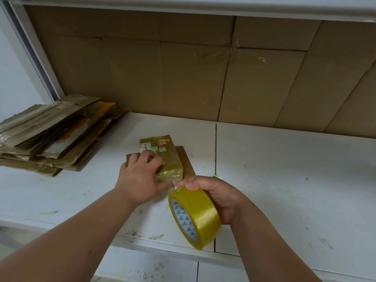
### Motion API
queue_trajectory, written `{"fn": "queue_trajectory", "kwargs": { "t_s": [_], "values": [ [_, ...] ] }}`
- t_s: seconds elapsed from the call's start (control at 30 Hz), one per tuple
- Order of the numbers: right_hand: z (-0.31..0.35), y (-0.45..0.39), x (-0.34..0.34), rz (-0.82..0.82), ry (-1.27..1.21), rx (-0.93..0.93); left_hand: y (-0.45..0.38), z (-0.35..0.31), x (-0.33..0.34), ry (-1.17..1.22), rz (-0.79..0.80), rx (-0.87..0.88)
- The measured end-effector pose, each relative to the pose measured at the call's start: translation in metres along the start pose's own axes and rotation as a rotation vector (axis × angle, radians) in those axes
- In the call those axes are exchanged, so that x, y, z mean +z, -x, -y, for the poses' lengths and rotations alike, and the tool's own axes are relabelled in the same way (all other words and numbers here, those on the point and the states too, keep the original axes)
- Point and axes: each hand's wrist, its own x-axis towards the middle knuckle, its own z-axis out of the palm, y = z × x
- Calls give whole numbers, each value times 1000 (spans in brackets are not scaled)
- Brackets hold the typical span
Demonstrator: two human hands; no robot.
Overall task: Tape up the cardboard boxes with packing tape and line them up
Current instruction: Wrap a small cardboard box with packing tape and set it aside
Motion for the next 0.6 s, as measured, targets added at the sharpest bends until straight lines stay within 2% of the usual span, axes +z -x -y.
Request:
{"fn": "queue_trajectory", "kwargs": {
  "t_s": [0.17, 0.3, 0.37, 0.47, 0.53, 0.6],
  "values": [
    [-2, 3, 2, -4, -20, -11, 2, 2, 10, -4, -187, 62],
    [-2, 6, 2, -10, -48, -20, 0, 4, 9, -33, -203, 92],
    [-3, 7, 0, -22, -46, -27, -1, 7, 3, -19, -156, 95],
    [-3, 5, -1, -50, -16, -50, -1, 9, -19, 98, -30, 18],
    [-2, 4, 0, -56, 10, -71, 3, 9, -32, 213, -106, -20],
    [1, 4, 2, -45, 48, -97, 10, 6, -46, 427, -182, -30]
  ]
}}
